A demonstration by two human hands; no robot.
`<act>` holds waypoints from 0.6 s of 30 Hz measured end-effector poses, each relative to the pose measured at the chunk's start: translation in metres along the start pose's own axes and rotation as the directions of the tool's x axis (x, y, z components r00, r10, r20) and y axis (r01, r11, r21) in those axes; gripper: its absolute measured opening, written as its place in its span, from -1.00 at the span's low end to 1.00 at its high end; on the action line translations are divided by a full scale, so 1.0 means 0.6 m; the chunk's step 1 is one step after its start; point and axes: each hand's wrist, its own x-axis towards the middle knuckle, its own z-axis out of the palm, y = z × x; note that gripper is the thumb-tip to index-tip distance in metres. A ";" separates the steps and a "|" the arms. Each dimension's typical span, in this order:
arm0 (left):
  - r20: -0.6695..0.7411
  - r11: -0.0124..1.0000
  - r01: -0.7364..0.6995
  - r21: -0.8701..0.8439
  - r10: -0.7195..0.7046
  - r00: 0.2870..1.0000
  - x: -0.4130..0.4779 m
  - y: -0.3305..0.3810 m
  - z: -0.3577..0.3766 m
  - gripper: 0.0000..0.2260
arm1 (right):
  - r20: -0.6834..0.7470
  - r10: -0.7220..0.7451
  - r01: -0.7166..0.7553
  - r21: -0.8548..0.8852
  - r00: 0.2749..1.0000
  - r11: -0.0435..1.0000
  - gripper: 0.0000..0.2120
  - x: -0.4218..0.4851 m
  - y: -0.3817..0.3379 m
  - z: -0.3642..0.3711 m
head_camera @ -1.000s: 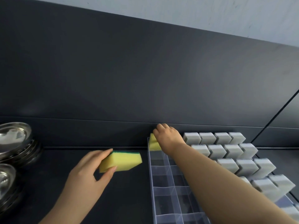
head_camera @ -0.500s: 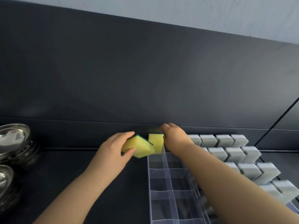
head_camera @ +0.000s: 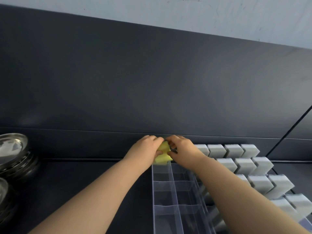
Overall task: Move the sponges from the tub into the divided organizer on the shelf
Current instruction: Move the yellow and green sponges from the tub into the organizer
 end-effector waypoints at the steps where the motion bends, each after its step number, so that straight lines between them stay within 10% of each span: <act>1: 0.007 1.000 -0.004 0.023 0.004 1.000 0.002 -0.002 -0.001 -0.65 | -0.001 -0.002 0.002 0.008 1.000 1.000 -0.59 0.000 0.001 0.002; 14: 0.046 0.990 0.102 0.100 -0.107 0.993 0.000 -0.008 0.025 -0.75 | 0.064 0.030 -0.016 -0.214 0.997 0.977 -0.69 -0.002 0.008 0.016; 18: 0.068 0.931 0.279 -0.236 -0.271 0.960 -0.006 0.002 0.043 -0.86 | 0.149 0.015 0.047 -0.402 0.989 0.914 -0.73 -0.004 0.011 0.028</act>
